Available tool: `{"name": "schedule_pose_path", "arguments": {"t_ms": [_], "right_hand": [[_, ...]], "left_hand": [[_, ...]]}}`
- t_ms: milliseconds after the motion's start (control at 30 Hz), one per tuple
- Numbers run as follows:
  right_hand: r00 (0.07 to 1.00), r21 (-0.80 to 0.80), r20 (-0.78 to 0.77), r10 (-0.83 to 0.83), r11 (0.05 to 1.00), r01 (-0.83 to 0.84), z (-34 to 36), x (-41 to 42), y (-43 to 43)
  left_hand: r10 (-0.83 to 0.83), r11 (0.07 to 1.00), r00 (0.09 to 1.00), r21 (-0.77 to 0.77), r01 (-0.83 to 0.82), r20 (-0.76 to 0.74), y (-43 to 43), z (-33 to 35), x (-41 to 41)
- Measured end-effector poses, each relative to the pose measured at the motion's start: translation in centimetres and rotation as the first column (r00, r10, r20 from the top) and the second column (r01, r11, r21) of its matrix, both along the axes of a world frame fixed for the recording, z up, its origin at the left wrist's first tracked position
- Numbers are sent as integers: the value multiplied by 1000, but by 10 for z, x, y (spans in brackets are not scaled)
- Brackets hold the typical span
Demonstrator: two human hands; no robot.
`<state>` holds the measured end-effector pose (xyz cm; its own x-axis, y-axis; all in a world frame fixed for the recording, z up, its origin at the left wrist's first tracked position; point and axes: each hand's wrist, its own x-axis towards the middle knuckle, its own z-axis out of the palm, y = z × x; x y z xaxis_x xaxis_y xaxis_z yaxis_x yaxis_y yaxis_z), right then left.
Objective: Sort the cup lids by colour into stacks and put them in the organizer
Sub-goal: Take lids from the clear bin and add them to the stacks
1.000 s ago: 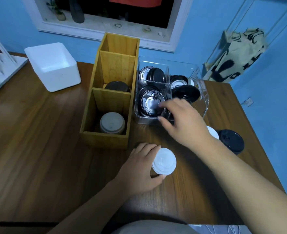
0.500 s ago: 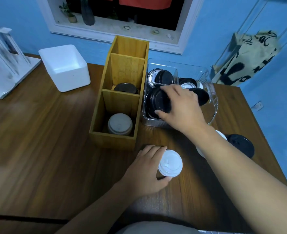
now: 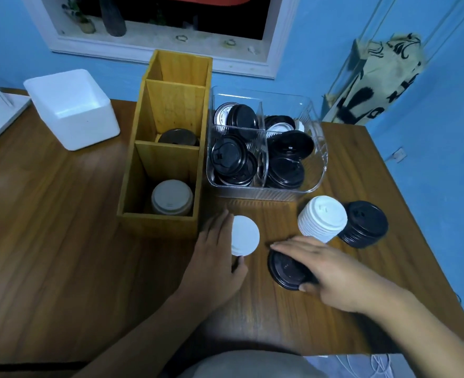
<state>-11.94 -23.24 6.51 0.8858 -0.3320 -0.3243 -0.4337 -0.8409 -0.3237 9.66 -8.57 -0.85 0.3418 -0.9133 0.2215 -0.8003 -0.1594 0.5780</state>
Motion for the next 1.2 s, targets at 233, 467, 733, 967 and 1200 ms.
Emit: {"name": "schedule_pose_path", "arguments": {"t_ms": [233,467,733,967,1200], "right_hand": [[942,7,293,-166,985,171,50,31,-28],[944,-358,169,-282,875,326,58,111,-91],[940,-388,179,-290,857,339,64,126,-92],[878,5,372,-301,947,322,77,25,-14],[929,120,151,-337,939,321,7,-77,16]], "left_hand": [[-5,1000,998,-23,7,67,0,-1,0],[-26,1000,995,-5,27,100,1,-2,0],[-29,1000,995,-6,29,93,1,0,0],[-54,997,995,-44,58,83,2,1,1],[-156,983,982,-82,165,108,1,9,2]]}}
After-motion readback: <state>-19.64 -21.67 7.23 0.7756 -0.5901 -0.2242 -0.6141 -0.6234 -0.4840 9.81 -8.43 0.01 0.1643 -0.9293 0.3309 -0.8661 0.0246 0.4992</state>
